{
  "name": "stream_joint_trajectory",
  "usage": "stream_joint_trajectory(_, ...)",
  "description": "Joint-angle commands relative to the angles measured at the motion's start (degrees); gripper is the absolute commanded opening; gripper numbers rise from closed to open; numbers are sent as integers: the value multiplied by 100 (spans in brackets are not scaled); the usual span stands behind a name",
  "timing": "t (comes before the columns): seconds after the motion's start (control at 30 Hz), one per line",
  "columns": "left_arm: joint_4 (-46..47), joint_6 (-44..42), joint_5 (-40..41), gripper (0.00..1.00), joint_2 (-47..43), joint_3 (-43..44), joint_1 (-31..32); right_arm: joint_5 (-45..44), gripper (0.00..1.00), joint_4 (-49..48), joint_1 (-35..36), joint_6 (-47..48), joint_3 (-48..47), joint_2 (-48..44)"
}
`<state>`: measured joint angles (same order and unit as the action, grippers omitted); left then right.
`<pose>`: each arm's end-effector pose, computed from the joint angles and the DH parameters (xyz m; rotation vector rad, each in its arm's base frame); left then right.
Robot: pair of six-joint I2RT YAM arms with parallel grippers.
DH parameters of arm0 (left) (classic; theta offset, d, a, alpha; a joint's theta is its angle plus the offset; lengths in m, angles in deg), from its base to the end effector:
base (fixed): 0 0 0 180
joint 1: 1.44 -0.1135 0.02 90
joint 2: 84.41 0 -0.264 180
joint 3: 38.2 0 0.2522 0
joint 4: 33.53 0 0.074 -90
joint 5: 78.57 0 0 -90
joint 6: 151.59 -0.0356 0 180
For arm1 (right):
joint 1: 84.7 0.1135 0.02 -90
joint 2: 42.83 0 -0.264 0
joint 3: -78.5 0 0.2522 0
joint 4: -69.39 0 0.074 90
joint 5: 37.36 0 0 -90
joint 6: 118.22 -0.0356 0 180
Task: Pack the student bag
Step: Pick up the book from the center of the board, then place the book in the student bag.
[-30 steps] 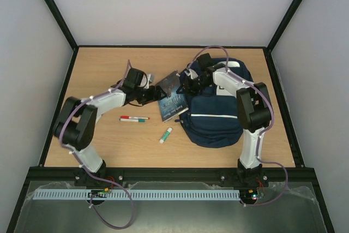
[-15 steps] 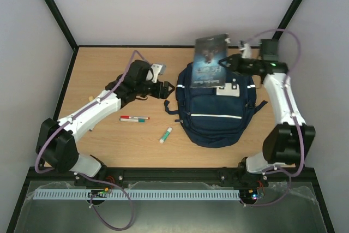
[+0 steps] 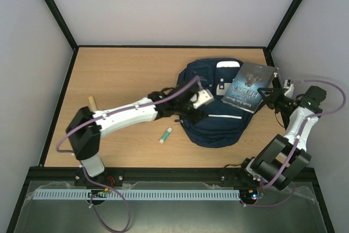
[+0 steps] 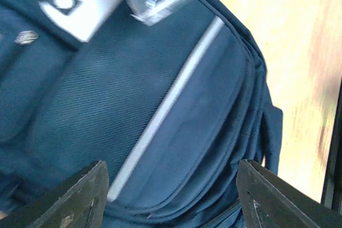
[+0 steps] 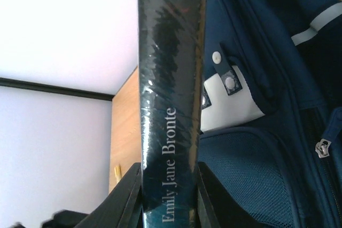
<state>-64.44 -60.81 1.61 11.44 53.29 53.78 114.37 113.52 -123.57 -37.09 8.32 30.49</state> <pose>0.2160 -0.3217 0.2940 1.1289 1.9738 -0.7243 0.2203 -0.1373 0.2858 0.3814 2.0166 0.9513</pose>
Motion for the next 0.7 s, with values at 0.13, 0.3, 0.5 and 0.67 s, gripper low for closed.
stream_joint_trajectory(0.13,-917,-1189,480,65,1494,1187,1043,1437,1,-500,-589,193,328,-995)
stream_joint_trajectory(0.3,-795,-1163,944,64,1973,1284,1298,1250,1,-474,-787,140,329,-1193)
stream_joint_trajectory(0.5,-527,-1139,1463,61,2248,1343,1355,1175,1,-557,-885,98,424,-1515)
stream_joint_trajectory(0.67,-375,-1277,1605,60,2391,1429,1360,981,1,-659,-885,0,500,-1782)
